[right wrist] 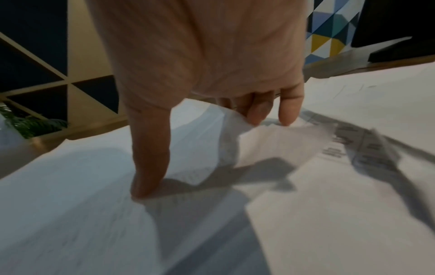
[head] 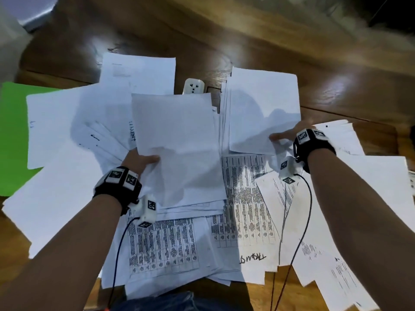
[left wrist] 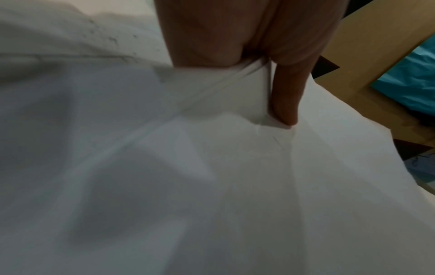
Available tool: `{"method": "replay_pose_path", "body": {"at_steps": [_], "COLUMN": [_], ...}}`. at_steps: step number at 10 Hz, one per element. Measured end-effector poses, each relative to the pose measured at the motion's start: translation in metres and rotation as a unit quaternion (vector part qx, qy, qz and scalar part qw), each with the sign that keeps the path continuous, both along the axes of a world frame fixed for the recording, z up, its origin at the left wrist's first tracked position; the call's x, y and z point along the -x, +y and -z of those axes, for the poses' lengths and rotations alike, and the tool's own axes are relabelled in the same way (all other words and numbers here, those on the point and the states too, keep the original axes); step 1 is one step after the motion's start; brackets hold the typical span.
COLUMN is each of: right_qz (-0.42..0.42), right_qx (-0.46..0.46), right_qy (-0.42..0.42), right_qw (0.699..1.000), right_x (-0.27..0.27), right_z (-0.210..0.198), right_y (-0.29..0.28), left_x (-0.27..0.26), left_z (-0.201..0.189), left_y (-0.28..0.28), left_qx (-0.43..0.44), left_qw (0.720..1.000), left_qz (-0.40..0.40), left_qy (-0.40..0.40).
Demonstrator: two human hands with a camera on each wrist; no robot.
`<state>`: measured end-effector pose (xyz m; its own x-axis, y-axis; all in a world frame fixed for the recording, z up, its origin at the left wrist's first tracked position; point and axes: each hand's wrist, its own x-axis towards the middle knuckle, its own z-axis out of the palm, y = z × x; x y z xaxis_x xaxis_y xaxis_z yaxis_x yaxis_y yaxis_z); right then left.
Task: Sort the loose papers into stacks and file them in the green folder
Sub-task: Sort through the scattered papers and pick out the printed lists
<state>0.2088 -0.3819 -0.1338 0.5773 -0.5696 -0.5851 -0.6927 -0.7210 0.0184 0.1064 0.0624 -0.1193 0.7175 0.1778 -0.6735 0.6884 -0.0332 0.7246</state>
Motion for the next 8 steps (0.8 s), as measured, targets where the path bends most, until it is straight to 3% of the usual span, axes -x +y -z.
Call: {"method": "replay_pose_path", "body": {"at_steps": [2, 5, 6, 7, 8], "right_qz": [-0.022, -0.031, -0.018, 0.058, 0.060], "right_qx": [0.027, 0.035, -0.022, -0.074, -0.060], "right_qy": [-0.005, -0.040, -0.093, -0.212, -0.345], "right_qw": [0.999, 0.998, 0.995, 0.973, 0.935], "right_x": [0.015, 0.018, 0.016, 0.015, 0.015], "right_z": [-0.055, -0.054, -0.047, -0.059, -0.086], "right_y": [0.050, 0.073, 0.066, 0.059, 0.048], "left_x": [0.003, 0.004, 0.004, 0.004, 0.008], "left_z": [0.009, 0.007, 0.004, -0.003, -0.016], "left_y": [0.001, 0.000, -0.003, -0.009, -0.019], "left_qx": [0.011, -0.034, -0.066, -0.090, -0.106], "left_qw": [1.000, 0.999, 0.996, 0.993, 0.990], "left_qz": [-0.004, 0.026, 0.044, 0.067, 0.080], "left_qy": [-0.019, -0.026, -0.034, -0.040, -0.052]}}
